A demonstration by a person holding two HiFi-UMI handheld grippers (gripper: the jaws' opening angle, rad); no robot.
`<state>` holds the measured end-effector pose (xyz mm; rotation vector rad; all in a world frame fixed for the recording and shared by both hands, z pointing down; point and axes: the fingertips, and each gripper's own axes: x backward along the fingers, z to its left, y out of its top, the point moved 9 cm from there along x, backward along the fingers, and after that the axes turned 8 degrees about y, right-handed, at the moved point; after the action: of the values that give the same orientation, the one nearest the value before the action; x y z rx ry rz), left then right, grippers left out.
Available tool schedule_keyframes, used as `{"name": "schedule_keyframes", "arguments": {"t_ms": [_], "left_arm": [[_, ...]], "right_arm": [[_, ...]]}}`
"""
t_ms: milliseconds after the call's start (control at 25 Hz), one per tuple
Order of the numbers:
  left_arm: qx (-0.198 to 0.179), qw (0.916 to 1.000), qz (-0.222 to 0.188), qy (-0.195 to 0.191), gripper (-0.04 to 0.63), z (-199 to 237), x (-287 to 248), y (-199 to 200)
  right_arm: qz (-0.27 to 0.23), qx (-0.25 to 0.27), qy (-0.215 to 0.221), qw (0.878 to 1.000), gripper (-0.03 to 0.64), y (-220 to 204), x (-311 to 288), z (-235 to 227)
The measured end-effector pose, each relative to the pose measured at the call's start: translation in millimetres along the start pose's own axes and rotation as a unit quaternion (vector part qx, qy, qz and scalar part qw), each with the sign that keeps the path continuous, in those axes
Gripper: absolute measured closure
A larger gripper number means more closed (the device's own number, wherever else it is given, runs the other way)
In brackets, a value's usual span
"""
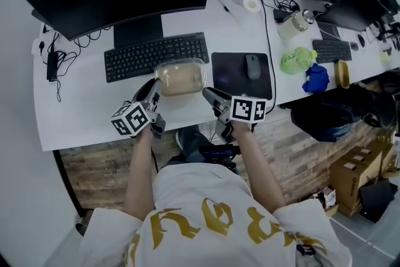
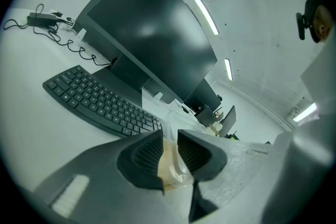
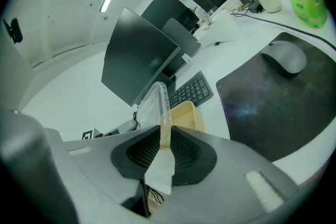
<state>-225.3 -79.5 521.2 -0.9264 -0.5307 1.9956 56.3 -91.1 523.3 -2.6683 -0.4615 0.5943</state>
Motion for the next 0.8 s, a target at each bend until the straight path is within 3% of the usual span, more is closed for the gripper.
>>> {"name": "schedule_keyframes", "arguments": {"t_ms": [800], "left_arm": [[-0.017, 0.9979, -0.061, -0.007, 0.509, -43, 40, 27]], "right_arm": [[-0.040, 0.022, 0.040, 0.998, 0.537, 4, 24, 46]]}}
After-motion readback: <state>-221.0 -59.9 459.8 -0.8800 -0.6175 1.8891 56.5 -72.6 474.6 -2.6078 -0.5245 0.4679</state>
